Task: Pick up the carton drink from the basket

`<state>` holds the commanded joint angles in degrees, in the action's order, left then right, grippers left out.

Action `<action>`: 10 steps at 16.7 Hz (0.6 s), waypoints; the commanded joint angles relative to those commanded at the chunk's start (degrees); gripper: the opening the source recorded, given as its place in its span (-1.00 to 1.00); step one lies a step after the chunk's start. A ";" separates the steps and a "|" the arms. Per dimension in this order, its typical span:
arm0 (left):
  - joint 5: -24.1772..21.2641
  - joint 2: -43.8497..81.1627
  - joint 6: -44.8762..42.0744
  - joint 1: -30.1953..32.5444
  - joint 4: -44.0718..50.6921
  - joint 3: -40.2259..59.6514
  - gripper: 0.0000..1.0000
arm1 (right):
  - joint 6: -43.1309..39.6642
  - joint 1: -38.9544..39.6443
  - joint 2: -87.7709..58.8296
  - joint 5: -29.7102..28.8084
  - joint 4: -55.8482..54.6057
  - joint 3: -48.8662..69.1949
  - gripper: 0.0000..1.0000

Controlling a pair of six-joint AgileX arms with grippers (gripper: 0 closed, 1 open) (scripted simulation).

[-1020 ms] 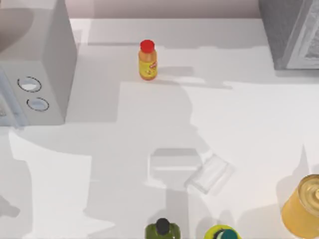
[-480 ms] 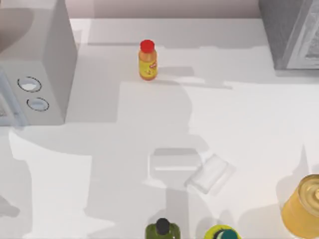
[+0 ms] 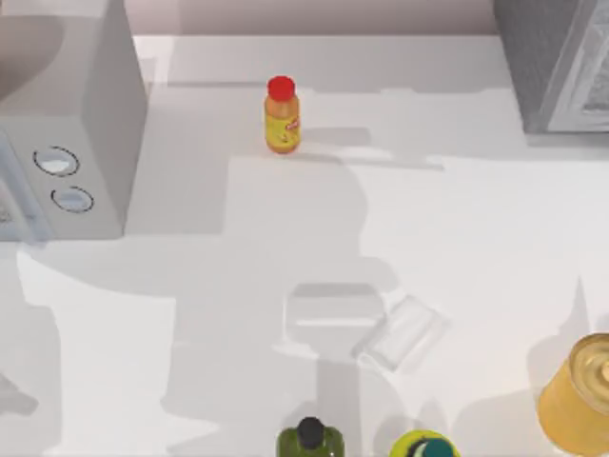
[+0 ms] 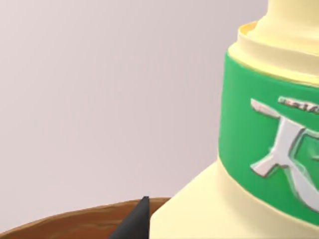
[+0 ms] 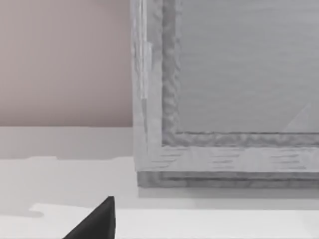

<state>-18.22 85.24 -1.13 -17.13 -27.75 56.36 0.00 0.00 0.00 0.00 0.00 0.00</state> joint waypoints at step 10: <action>0.43 -1.11 -0.07 -0.27 0.40 1.35 -1.00 | 0.00 0.00 0.00 0.00 0.00 0.00 1.00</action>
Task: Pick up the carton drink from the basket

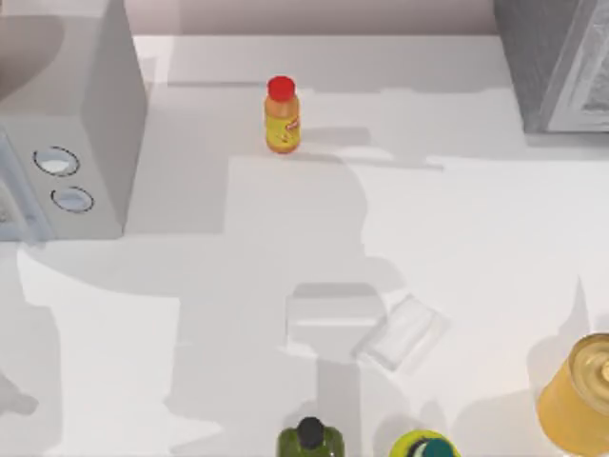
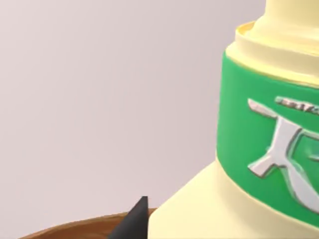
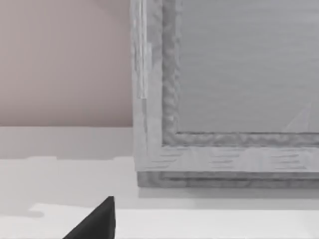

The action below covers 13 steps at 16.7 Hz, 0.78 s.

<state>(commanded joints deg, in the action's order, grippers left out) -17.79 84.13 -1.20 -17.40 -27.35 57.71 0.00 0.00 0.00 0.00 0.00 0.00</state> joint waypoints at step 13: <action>3.83 0.49 0.30 0.09 22.44 32.21 -1.00 | 0.00 0.00 0.00 0.00 0.00 0.00 1.00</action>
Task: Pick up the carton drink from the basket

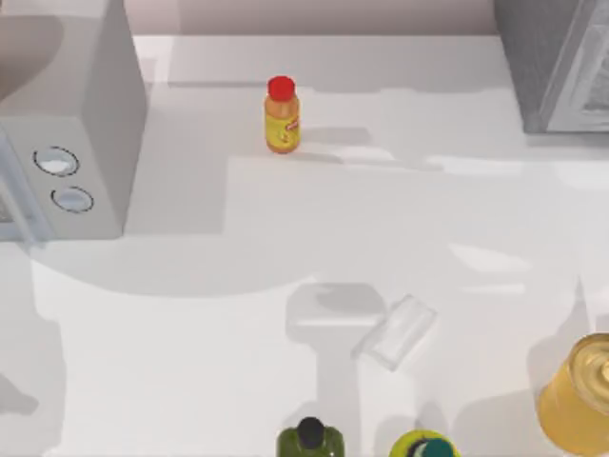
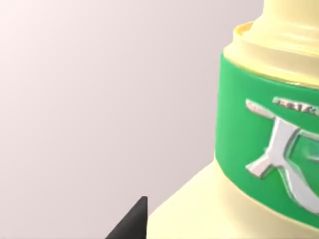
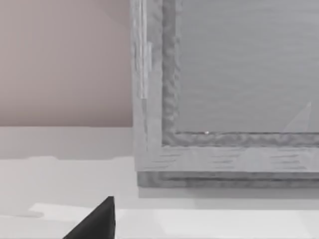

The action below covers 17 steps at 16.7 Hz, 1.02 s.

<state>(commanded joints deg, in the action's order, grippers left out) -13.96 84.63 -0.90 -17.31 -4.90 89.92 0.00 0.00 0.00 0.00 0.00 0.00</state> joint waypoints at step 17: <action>-1.73 -7.35 -0.23 2.02 11.35 -7.12 -1.00 | 0.00 0.00 0.00 0.00 0.00 0.00 1.00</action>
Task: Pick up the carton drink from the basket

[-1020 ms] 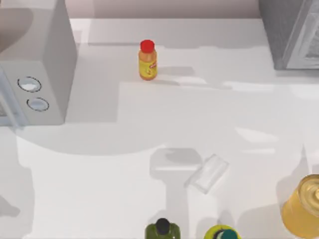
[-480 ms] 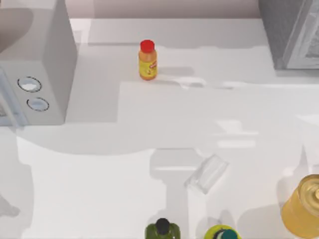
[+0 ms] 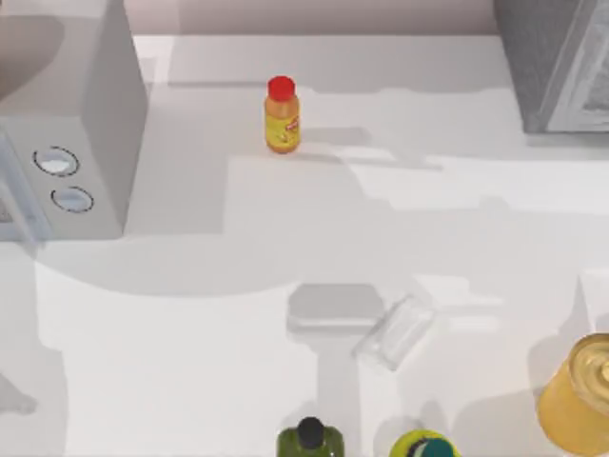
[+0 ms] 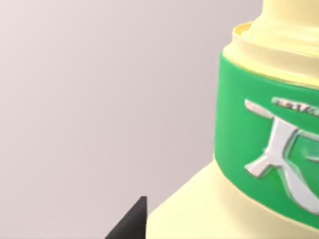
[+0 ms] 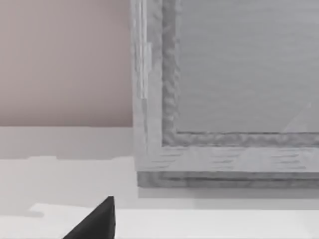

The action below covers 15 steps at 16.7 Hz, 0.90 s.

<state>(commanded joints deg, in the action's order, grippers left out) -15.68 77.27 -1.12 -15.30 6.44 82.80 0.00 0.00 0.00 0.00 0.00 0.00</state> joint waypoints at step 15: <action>12.32 -61.79 0.86 12.11 -5.21 -66.42 -1.00 | 0.00 0.00 0.00 0.00 0.00 0.00 1.00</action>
<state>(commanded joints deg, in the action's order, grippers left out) -3.37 15.49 -0.26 -3.19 1.24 16.38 0.00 0.00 0.00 0.00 0.00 0.00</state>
